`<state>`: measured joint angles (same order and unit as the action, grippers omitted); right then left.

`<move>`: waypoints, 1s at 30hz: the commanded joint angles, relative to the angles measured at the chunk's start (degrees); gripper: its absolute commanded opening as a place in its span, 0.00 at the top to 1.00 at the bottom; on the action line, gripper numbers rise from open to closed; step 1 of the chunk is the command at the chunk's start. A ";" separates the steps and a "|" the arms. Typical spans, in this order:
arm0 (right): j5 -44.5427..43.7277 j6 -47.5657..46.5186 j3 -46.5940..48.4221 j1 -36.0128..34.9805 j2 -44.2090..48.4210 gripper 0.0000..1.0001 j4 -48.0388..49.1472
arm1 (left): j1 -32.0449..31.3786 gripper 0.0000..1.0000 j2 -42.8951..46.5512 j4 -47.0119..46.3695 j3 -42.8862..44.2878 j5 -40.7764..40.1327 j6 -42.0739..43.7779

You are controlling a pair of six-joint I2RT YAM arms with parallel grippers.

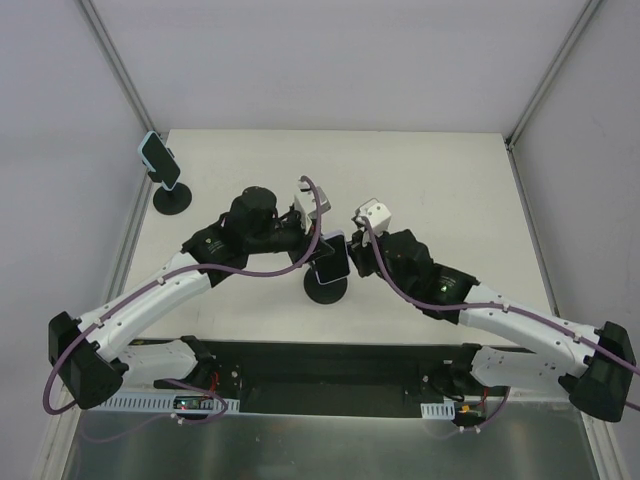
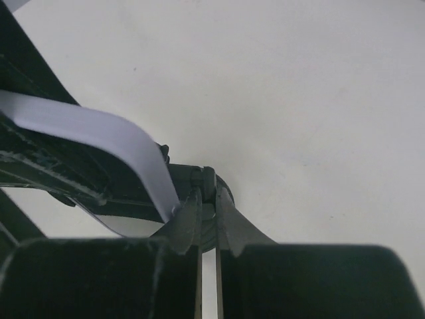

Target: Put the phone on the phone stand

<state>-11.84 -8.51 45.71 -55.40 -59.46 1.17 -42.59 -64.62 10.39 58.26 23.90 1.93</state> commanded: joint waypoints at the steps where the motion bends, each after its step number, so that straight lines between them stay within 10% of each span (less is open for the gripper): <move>1: -29.89 1.48 3.41 -4.71 1.63 1.00 0.86 | 2.07 1.00 -2.09 12.63 2.39 -27.03 4.32; 13: -57.78 11.82 13.43 -23.17 -8.73 1.00 -3.33 | -1.71 1.00 -11.48 13.61 9.15 -52.72 -7.64; 30: -55.05 26.53 19.85 -29.24 -12.61 1.00 -14.96 | -1.80 1.00 -15.45 4.11 5.20 -42.46 -9.67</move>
<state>-67.77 13.50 57.56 -76.58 -74.91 -17.74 -48.95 -74.00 17.28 67.42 5.37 -10.72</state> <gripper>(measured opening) 0.043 0.149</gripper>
